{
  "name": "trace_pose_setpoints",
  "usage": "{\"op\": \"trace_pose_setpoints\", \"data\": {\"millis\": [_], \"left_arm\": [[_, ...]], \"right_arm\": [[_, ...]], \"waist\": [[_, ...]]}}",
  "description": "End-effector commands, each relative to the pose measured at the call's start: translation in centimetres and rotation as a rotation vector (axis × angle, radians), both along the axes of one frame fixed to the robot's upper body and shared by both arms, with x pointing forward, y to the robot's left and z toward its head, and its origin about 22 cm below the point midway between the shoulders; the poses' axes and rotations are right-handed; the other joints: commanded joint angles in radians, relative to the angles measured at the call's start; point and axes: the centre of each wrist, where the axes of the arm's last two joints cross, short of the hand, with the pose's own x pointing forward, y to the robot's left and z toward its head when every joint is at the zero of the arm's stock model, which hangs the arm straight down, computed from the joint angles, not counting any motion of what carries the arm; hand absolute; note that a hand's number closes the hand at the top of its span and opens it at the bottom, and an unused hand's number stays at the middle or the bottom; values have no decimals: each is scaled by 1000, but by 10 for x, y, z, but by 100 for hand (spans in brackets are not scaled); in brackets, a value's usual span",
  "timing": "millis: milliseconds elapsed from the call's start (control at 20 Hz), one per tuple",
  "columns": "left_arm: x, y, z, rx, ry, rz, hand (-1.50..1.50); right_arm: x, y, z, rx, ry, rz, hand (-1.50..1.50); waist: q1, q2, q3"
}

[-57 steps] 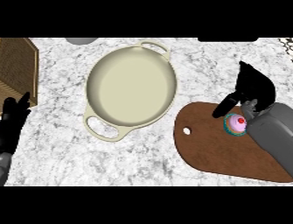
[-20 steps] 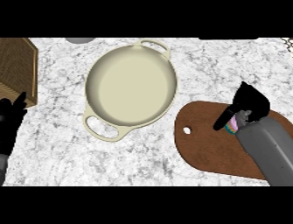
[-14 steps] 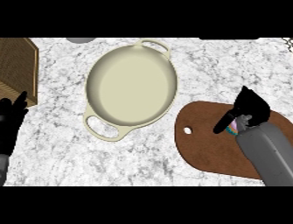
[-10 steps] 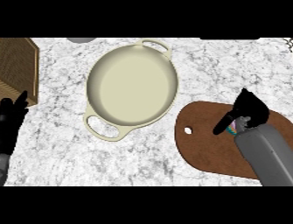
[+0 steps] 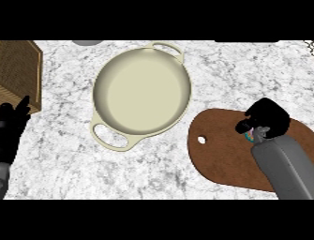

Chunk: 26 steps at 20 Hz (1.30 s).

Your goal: Pick the cupcake from the cutting board and place it in the pot

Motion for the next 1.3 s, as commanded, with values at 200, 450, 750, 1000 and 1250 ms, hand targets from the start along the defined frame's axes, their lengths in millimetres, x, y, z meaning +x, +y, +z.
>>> {"op": "trace_pose_setpoints", "data": {"millis": [200,450,750,1000,1250], "left_arm": [[-3,-3,10,-6,0,-3,0],[-4,0,-14,5,10,19,0],[-11,-1,-6,6,14,23,0],[-13,11,-1,20,7,13,0],[-6,18,5,5,3,10,0]], "right_arm": [[4,10,12,-179,38,-52,150],[-44,3,18,-99,-47,210,150],[-117,-3,12,-75,-154,434,150],[-127,-9,45,-185,-347,394,150],[-145,13,105,-192,-683,473,150]], "waist": [[1,-1,0],[-10,-2,0],[-17,-5,0],[-8,-3,0],[-9,-5,0]]}}
